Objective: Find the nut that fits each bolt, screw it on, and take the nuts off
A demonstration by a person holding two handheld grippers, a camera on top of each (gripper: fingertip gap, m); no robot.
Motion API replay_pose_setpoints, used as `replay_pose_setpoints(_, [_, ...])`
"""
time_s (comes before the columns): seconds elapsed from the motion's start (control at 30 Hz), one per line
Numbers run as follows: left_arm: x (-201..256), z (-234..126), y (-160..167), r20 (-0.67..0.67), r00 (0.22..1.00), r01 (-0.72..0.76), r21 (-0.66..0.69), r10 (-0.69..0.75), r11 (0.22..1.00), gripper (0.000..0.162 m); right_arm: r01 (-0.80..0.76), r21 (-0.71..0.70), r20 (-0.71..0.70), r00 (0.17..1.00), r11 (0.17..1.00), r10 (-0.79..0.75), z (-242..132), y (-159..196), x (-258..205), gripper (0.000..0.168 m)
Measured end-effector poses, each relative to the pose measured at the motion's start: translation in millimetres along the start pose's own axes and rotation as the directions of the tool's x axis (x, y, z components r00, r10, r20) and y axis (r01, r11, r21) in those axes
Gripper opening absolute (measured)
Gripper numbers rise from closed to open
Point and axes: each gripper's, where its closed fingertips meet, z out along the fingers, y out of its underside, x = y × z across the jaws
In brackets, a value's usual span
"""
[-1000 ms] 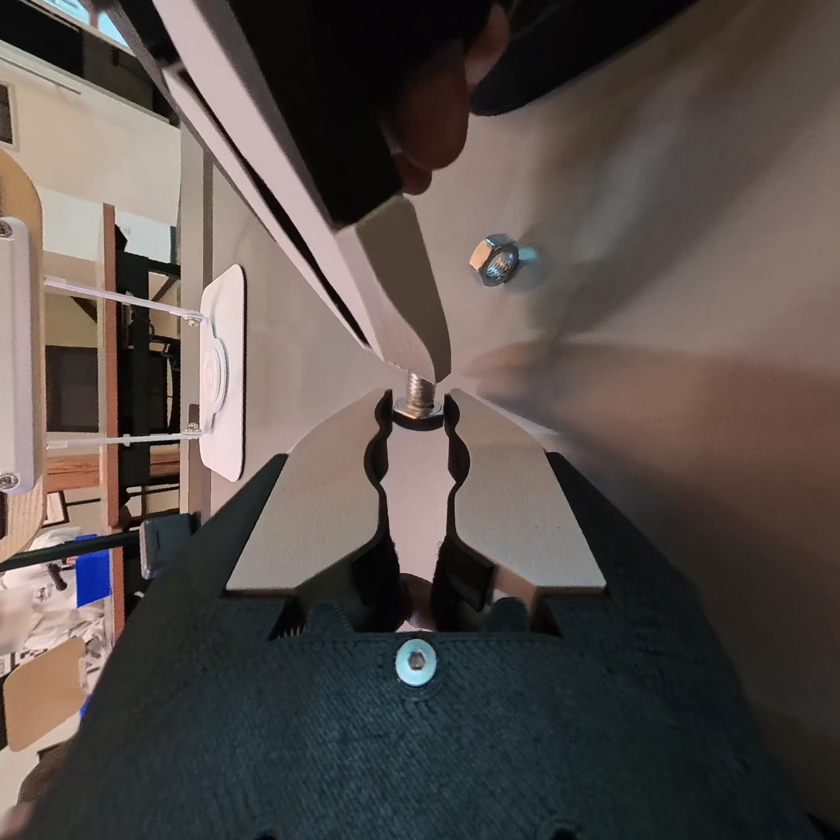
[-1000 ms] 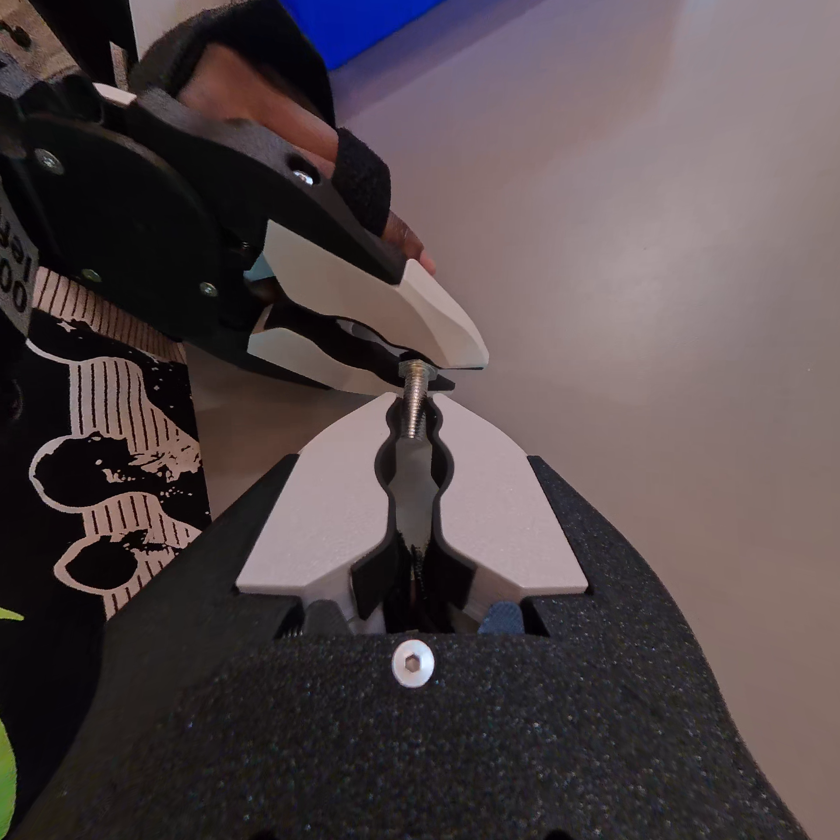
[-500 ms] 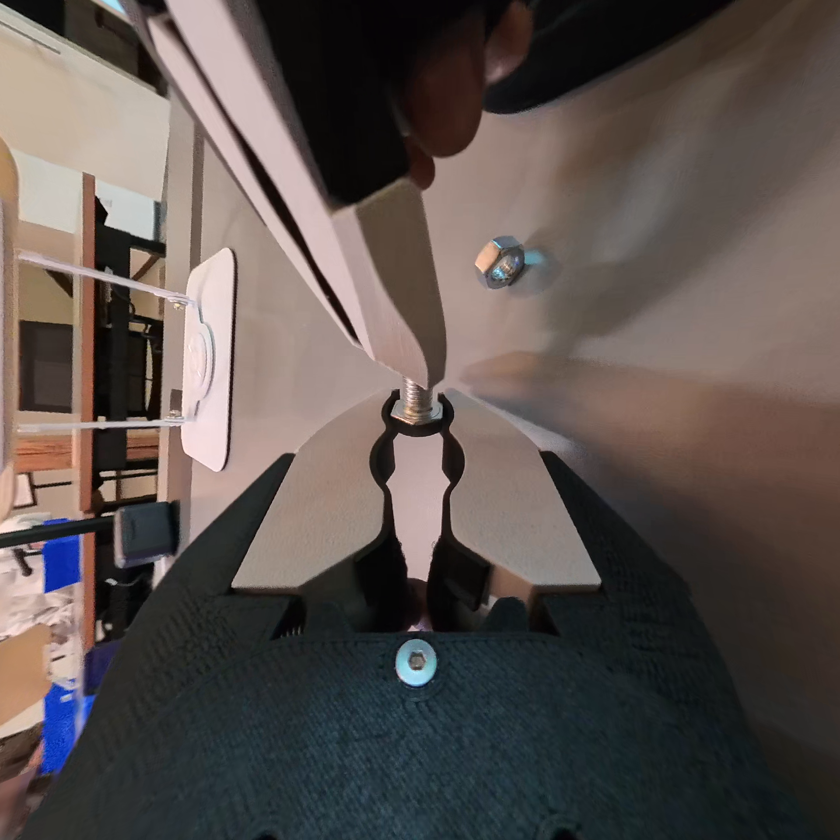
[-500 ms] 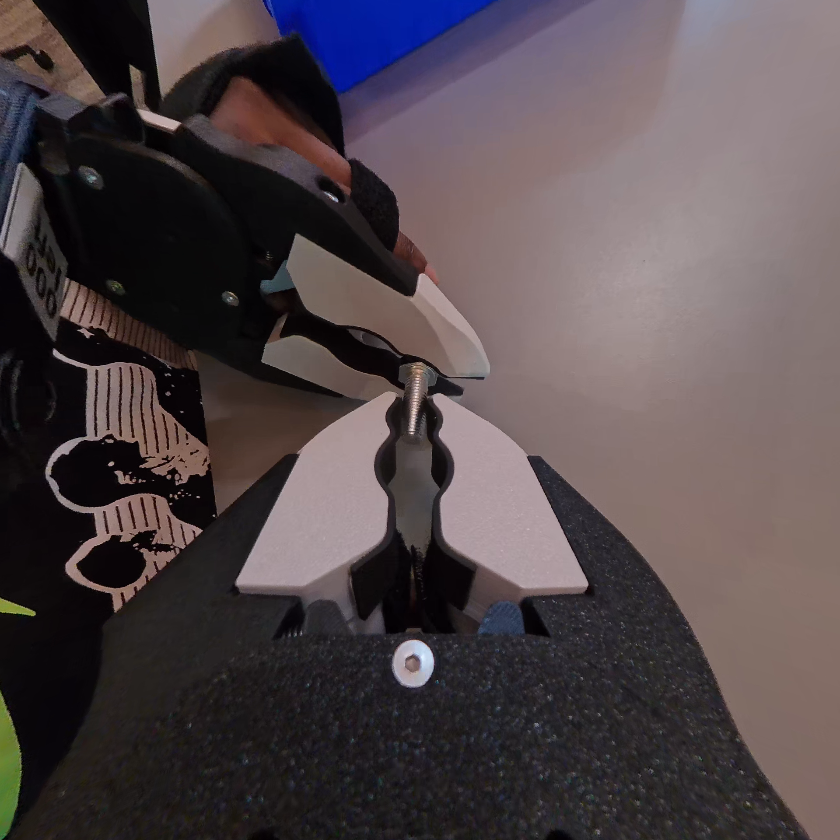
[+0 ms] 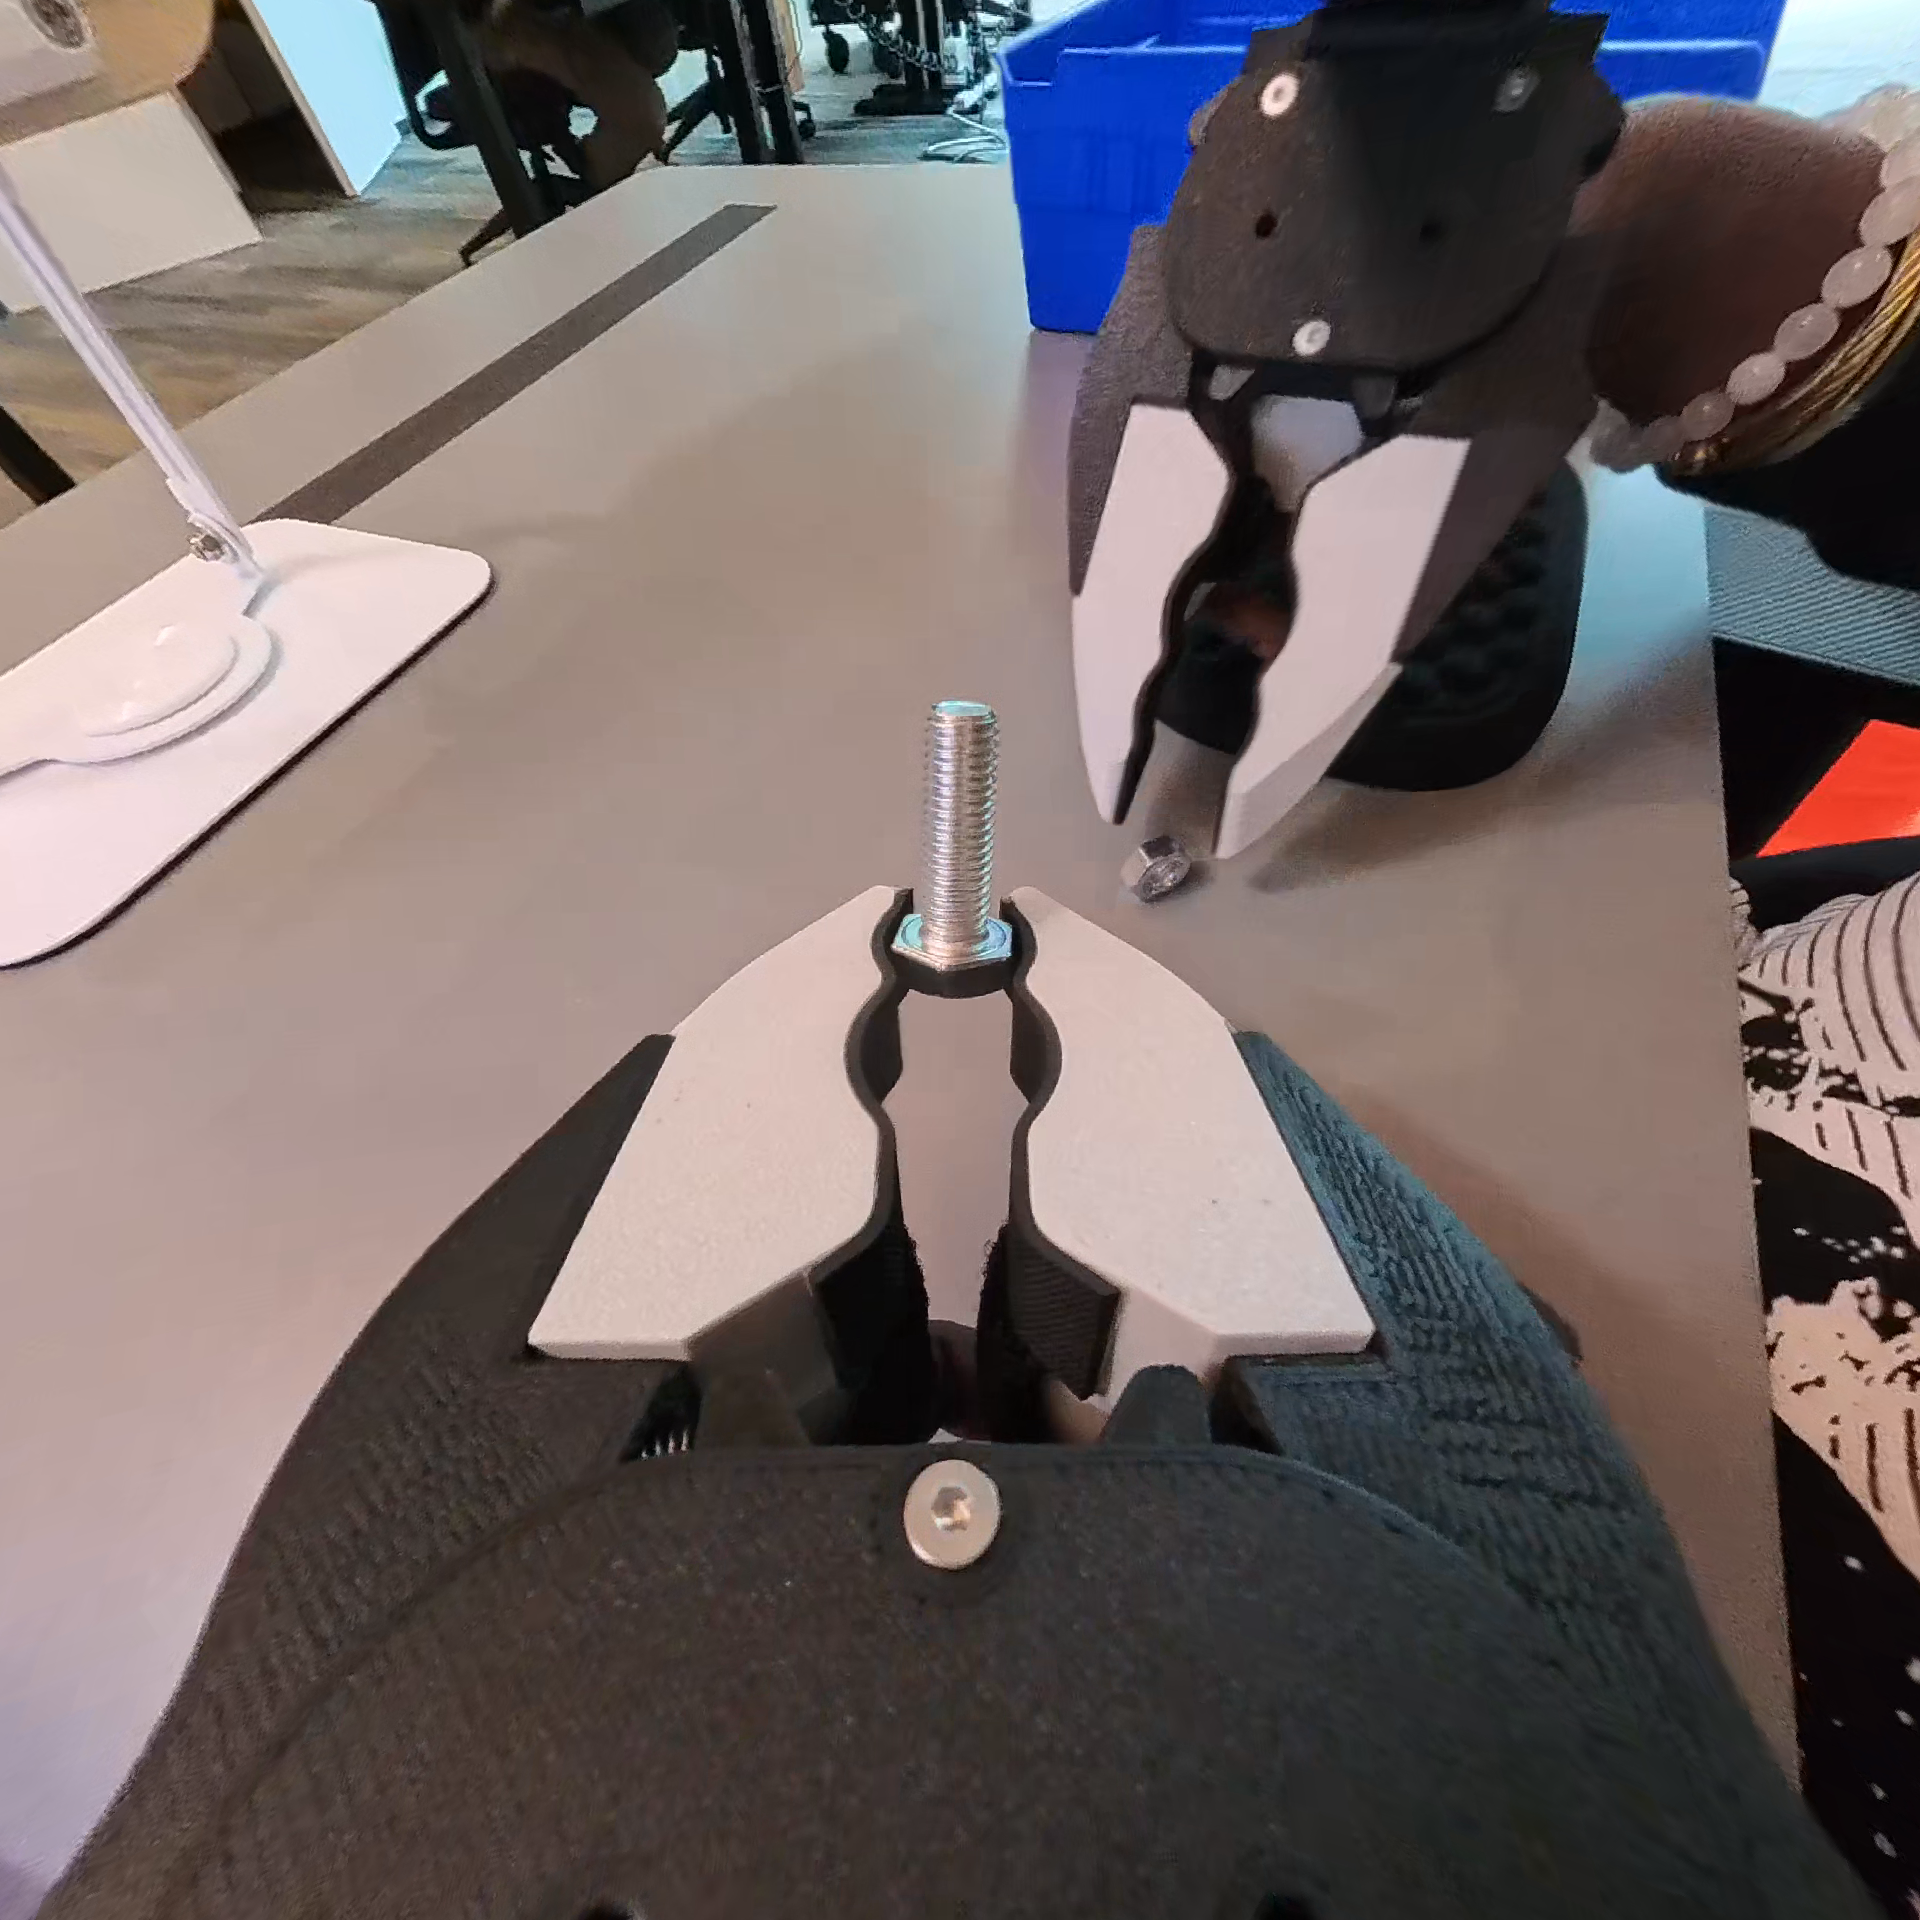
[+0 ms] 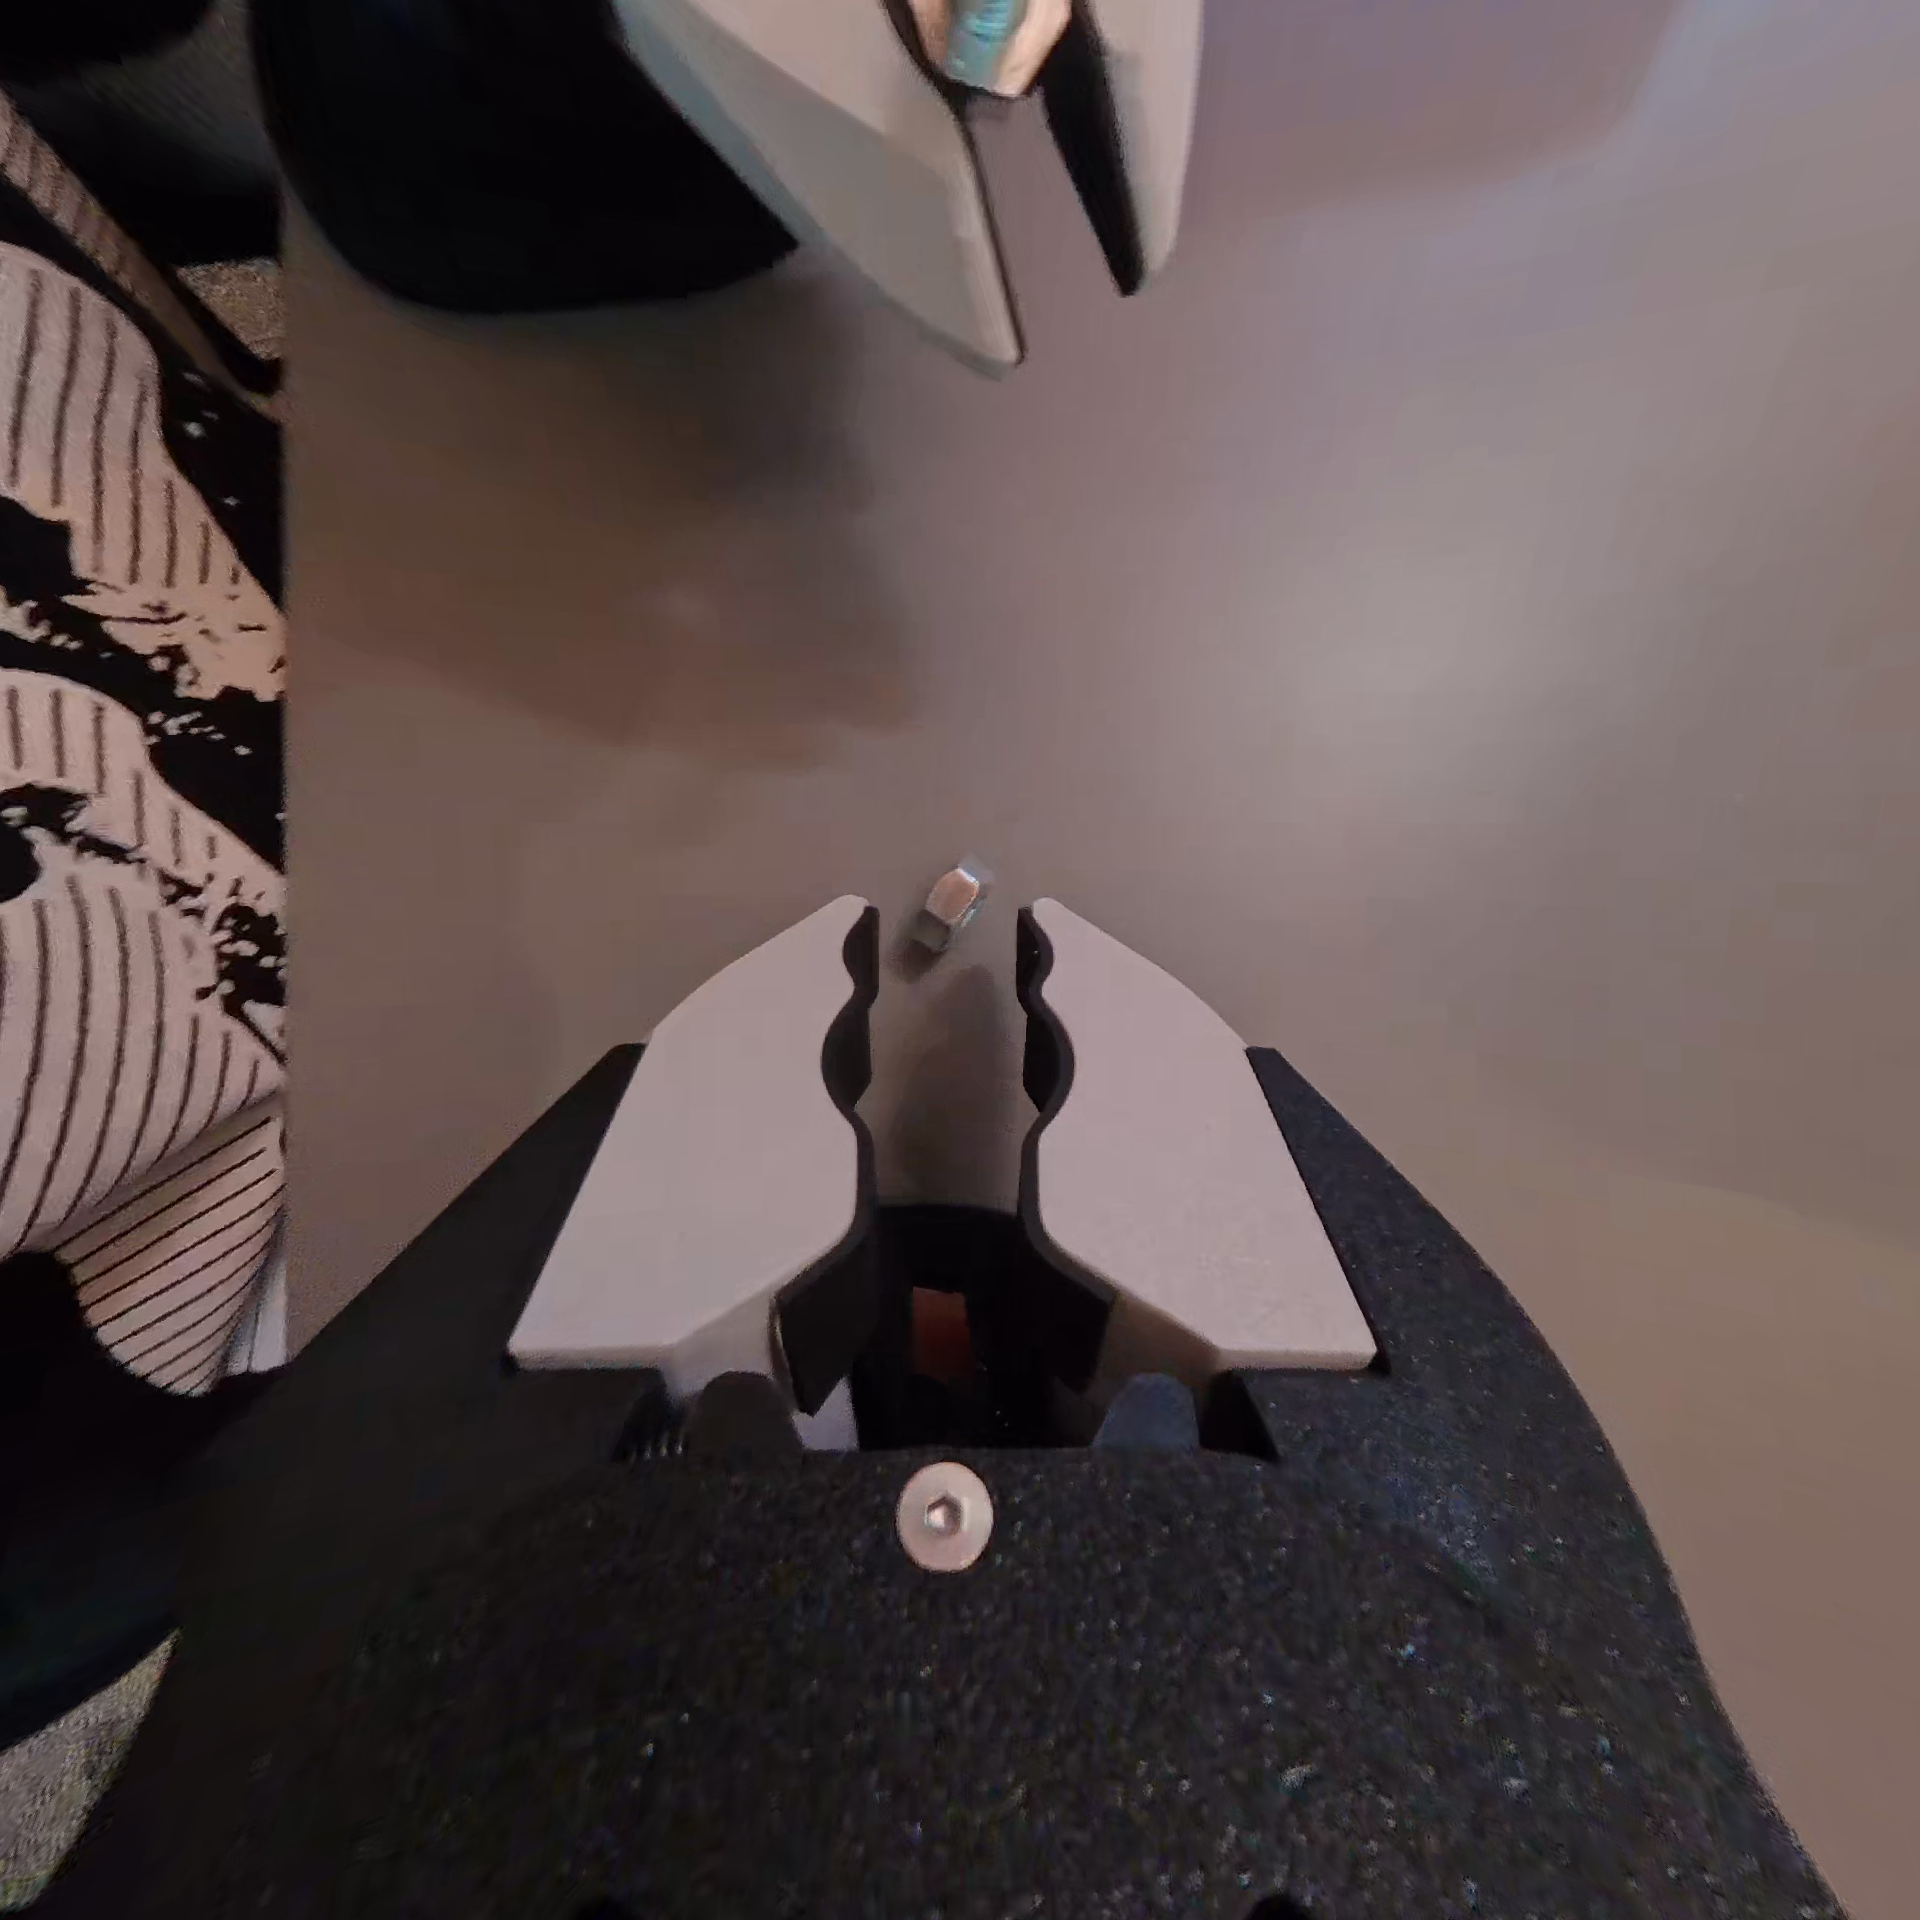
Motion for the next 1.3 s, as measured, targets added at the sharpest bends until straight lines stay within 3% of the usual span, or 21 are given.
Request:
replay_pose_setpoints(0.17, [3.8,1.8,3.2,-0.016,1.0,-0.026,-0.021,0.025,0.999,0.016,-0.059,0.015,0.01,0.998,0.998,0.059,6.7,-0.5,2.8,0.008])
replay_pose_setpoints(0.23, [5.1,1.6,3.1,-0.022,0.999,-0.032,-0.019,0.032,0.999,0.016,-0.145,0.021,0.02,0.989,0.989,0.144,3.7,2.4,9.7,0.009])
replay_pose_setpoints(0.3, [5.8,1.5,3.3,-0.027,0.999,-0.036,-0.019,0.036,0.999,0.016,-0.206,0.014,-0.018,0.978,0.979,0.206,-0.6,9.1,23.6,0.02])
replay_pose_setpoints(0.5, [7.9,1.6,4.0,-0.041,0.998,-0.045,-0.023,0.044,0.999,0.017,-0.21,0.022,-0.088,0.973,0.977,0.211,-14.8,15.2,43.0,0.019])
replay_pose_setpoints(0.67, [9.0,2.1,5.0,-0.044,0.998,-0.054,-0.029,0.053,0.998,0.017,-0.154,-0.014,-0.097,0.984,0.988,0.152,-19.2,18.5,47.2,0.016])
replay_pose_setpoints(0.83, [9.6,2.6,5.8,-0.049,0.997,-0.055,-0.034,0.053,0.998,0.017,0.023,-0.018,-0.073,0.997,1.0,-0.025,-15.2,9.9,34.5,0.025])
replay_pose_setpoints(0.9, [10.0,2.9,6.4,-0.049,0.997,-0.06,-0.038,0.058,0.997,0.017,0.011,-0.063,-0.066,0.998,0.998,-0.016,-8.5,16.0,36.1,0.013])
replay_pose_setpoints(1.1, [10.5,2.6,6.3,-0.05,0.997,-0.063,-0.035,0.061,0.997,0.017,-0.208,0.032,0.136,0.97,0.978,0.202,-31.2,6.6,20.3,0.008])
replay_pose_setpoints(1.2, [11.4,3.0,6.9,-0.056,0.996,-0.066,-0.04,0.063,0.997,0.017,-0.277,-0.065,0.201,0.937,0.959,0.285,-59.1,29.1,6.0,0.009])
replay_pose_setpoints(1.3, [12.9,4.1,8.3,-0.059,0.995,-0.078,-0.05,0.075,0.996,0.017,-0.339,-0.218,0.126,0.92,0.915,0.371,-68.7,64.0,9.6,0.009])
